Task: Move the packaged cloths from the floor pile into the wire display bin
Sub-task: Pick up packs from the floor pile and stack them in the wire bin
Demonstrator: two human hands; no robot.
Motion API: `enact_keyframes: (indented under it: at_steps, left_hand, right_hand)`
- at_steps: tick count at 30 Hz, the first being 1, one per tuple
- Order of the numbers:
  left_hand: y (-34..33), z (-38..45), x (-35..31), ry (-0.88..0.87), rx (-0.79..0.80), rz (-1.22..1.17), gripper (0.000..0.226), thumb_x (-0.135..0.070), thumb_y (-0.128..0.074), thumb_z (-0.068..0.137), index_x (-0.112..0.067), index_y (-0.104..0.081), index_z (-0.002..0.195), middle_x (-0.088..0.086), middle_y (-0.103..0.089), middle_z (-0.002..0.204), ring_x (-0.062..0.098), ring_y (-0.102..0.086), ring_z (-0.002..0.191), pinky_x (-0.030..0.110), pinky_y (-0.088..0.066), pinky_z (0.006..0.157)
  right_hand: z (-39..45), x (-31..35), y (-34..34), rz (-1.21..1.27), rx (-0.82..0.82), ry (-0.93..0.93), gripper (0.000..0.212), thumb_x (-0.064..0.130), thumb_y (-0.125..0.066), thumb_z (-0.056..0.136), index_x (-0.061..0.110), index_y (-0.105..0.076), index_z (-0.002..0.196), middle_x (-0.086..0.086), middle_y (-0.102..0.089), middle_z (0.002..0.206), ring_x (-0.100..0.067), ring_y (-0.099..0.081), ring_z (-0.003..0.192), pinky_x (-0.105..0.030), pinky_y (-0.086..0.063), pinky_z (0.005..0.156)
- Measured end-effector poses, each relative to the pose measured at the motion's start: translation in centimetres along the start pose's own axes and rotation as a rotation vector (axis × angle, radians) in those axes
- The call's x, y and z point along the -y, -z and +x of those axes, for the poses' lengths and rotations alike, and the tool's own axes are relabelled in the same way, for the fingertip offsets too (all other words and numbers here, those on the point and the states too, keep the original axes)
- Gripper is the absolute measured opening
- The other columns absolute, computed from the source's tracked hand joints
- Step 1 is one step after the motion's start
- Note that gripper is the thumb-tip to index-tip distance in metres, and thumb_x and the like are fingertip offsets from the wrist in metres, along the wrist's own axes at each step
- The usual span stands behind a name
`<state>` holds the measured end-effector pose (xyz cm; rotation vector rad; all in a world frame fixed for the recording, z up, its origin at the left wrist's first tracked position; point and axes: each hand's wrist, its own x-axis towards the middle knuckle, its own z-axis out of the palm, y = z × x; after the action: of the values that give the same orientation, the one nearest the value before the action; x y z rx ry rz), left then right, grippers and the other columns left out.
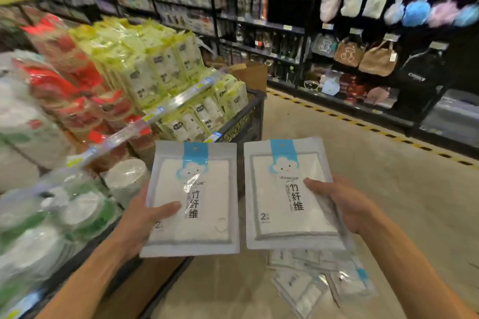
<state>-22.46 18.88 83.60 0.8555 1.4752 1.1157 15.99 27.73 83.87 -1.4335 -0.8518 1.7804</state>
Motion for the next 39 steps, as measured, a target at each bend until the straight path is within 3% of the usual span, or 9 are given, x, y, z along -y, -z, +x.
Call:
enact_keyframes:
  at_steps: [2,6,10,16,22,28,32,35,39]
  left_hand:
    - [1.4,-2.5,-0.6,-0.029,-0.11,-0.017,0.072,-0.008,-0.093,0.063,-0.01,-0.06,0.127,0.014,-0.076,0.113,0.038,-0.074,0.101,0.056,-0.058,0.088]
    - [2.0,-8.7,-0.4,-0.098,-0.318,-0.108,0.043,0.007,-0.074,0.081,-0.01,-0.064,0.119,0.014,-0.077,0.109,0.036,-0.075,0.097,0.045,-0.064,0.074]
    - [1.3,-17.6,2.6,-0.089,-0.515,-0.239,0.048,0.005,-0.07,0.081,-0.007,-0.063,0.127,0.019,-0.074,0.117,0.038,-0.074,0.101,0.046,-0.064,0.073]
    - [0.7,-31.2,6.6,-0.055,-0.791,-0.318,0.045,0.002,-0.071,0.082,-0.009,-0.062,0.125,0.018,-0.075,0.113,0.037,-0.075,0.096,0.044,-0.064,0.067]
    - [1.4,-42.4,9.2,-0.057,-1.021,-0.357,0.045,-0.007,-0.078,0.073,-0.015,-0.066,0.115,0.015,-0.078,0.105,0.036,-0.077,0.09,0.049,-0.063,0.07]
    - [3.4,-53.5,13.6,-0.092,-1.084,-0.462,0.066,-0.007,-0.092,0.064,-0.011,-0.062,0.123,0.021,-0.075,0.11,0.044,-0.074,0.093,0.05,-0.064,0.067]
    - [5.2,-61.5,17.1,-0.083,-1.161,-0.47,0.055,-0.002,-0.08,0.078,-0.01,-0.058,0.127,0.022,-0.075,0.111,0.044,-0.074,0.095,0.051,-0.064,0.069]
    - [6.8,-66.9,19.5,-0.087,-1.206,-0.514,0.078,-0.011,-0.091,0.061,-0.005,-0.058,0.131,0.025,-0.073,0.115,0.047,-0.073,0.098,0.057,-0.062,0.074]
    - [8.9,-72.2,22.0,-0.076,-1.25,-0.602,0.066,0.001,-0.087,0.068,-0.009,-0.061,0.128,0.025,-0.072,0.117,0.047,-0.072,0.099,0.062,-0.06,0.077]
  right_hand:
    - [0.4,1.1,-1.5,-0.047,0.058,0.018,0.034,0.008,-0.073,0.09,-0.002,-0.068,0.122,-0.023,-0.076,0.108,-0.037,-0.077,0.092,-0.044,-0.066,0.07]
    - [0.3,2.1,-4.3,-0.119,0.223,0.052,0.027,0.007,-0.072,0.091,0.0,-0.07,0.117,-0.022,-0.077,0.105,-0.035,-0.078,0.088,-0.045,-0.065,0.072]
    - [-1.8,2.2,-7.6,-0.195,0.413,0.065,0.023,0.001,-0.07,0.091,0.002,-0.07,0.114,-0.022,-0.077,0.106,-0.037,-0.076,0.094,-0.046,-0.065,0.074]
    - [-6.4,-0.9,-13.2,-0.327,0.686,0.017,0.028,0.003,-0.07,0.093,0.0,-0.068,0.12,-0.02,-0.078,0.104,-0.035,-0.077,0.09,-0.04,-0.064,0.067]
    - [-12.9,-5.8,-18.5,-0.414,0.867,-0.05,0.033,0.002,-0.07,0.092,-0.002,-0.065,0.124,-0.022,-0.077,0.108,-0.04,-0.076,0.097,-0.051,-0.06,0.085]
    - [-20.5,-11.9,-24.2,-0.507,0.999,-0.1,0.036,0.006,-0.072,0.092,0.002,-0.063,0.127,-0.021,-0.077,0.107,-0.04,-0.076,0.097,-0.05,-0.062,0.079]
    - [-26.0,-16.9,-28.1,-0.54,1.059,-0.122,0.036,0.006,-0.073,0.091,0.002,-0.064,0.126,-0.021,-0.077,0.108,-0.039,-0.076,0.098,-0.053,-0.061,0.084]
    - [-29.7,-20.9,-30.8,-0.56,1.074,-0.124,0.034,0.005,-0.071,0.092,0.0,-0.065,0.125,-0.023,-0.076,0.109,-0.041,-0.075,0.1,-0.057,-0.059,0.09]
    - [-33.2,-25.3,-33.9,-0.583,1.068,-0.155,0.032,0.004,-0.071,0.092,0.0,-0.066,0.123,-0.022,-0.077,0.108,-0.04,-0.076,0.097,-0.052,-0.062,0.082]
